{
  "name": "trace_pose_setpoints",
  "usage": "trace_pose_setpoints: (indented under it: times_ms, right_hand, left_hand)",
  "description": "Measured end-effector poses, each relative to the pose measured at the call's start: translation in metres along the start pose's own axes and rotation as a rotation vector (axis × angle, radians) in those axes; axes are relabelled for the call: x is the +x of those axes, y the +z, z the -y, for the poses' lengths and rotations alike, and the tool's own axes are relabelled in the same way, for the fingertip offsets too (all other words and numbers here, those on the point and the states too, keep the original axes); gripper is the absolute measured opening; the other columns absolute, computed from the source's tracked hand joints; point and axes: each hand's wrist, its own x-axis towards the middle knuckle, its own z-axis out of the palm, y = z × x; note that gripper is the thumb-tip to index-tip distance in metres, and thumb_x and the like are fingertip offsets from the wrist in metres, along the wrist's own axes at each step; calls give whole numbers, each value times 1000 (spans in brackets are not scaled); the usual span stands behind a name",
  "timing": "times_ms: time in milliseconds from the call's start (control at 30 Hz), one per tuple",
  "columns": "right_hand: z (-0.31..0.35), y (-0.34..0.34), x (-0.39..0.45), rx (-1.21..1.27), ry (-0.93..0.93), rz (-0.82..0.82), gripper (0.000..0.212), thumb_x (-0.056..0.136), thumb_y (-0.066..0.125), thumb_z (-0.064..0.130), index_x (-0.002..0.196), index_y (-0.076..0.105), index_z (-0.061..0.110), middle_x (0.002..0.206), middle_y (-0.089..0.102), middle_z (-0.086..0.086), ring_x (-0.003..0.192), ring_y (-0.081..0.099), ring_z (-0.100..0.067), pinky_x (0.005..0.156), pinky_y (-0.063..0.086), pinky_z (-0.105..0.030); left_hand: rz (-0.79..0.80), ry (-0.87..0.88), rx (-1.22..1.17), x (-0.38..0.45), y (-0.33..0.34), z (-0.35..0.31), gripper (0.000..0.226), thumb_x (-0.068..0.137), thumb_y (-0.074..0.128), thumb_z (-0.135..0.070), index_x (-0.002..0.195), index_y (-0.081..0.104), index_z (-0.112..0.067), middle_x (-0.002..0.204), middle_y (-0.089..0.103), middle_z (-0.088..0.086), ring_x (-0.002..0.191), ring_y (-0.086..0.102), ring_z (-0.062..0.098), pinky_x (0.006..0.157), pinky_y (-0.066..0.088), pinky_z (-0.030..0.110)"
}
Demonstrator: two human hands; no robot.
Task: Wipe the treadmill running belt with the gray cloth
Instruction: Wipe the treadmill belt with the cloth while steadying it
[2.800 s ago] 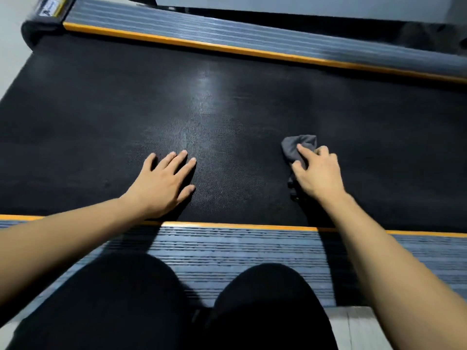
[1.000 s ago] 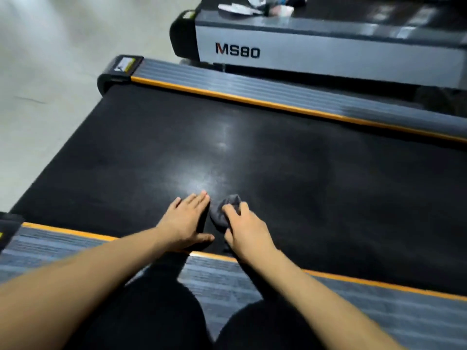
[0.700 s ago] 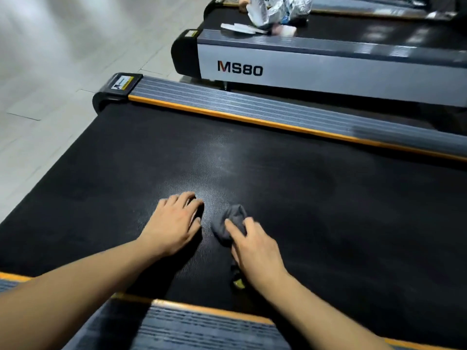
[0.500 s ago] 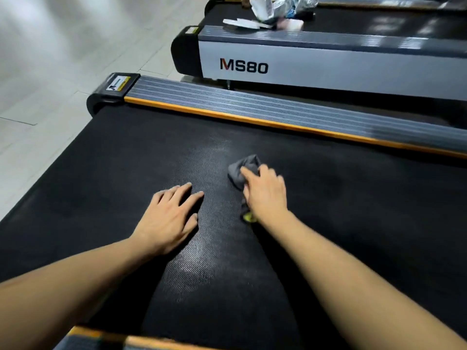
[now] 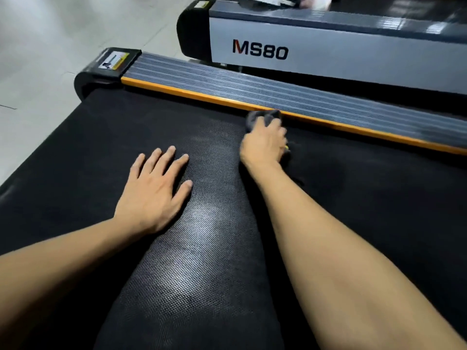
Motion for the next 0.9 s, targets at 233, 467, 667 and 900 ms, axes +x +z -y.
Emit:
trace_pose_setpoints:
  times_ms: [233, 467, 667, 900]
  right_hand:
    - [65, 5, -29, 76, -396, 211, 58, 95, 50, 17, 150, 34, 28, 143, 38, -12, 126, 41, -32, 103, 36, -43]
    - [-79, -30, -12, 32, 92, 32, 55, 97, 45, 17, 151, 34, 18, 147, 37, -18, 129, 42, -37, 103, 38, -47]
    - [-9, -10, -49, 62, -163, 46, 49, 88, 51, 19, 137, 47, 17, 125, 51, -15, 111, 53, -36, 87, 45, -45]
    - [19, -10, -86, 140, -403, 107, 59, 90, 56, 18, 147, 42, 20, 138, 48, -14, 119, 49, -34, 98, 42, -44]
  left_hand:
    - [9, 56, -13, -1, -3, 12, 65, 98, 17, -59, 157, 28, -35, 167, 25, 0, 155, 18, 24, 127, 9, 46]
    - [-9, 40, -26, 0, -4, 5, 67, 97, 15, -57, 159, 24, -33, 169, 20, 0, 157, 13, 23, 127, 5, 45]
    - [-42, -73, -22, 2, -1, 2, 82, 96, 17, -58, 160, 16, -7, 170, 10, 13, 157, 9, 27, 128, 8, 45]
    - [27, -69, -9, 1, -4, 5, 87, 94, 11, -61, 161, 15, -6, 170, 10, 11, 157, 7, 23, 128, 2, 40]
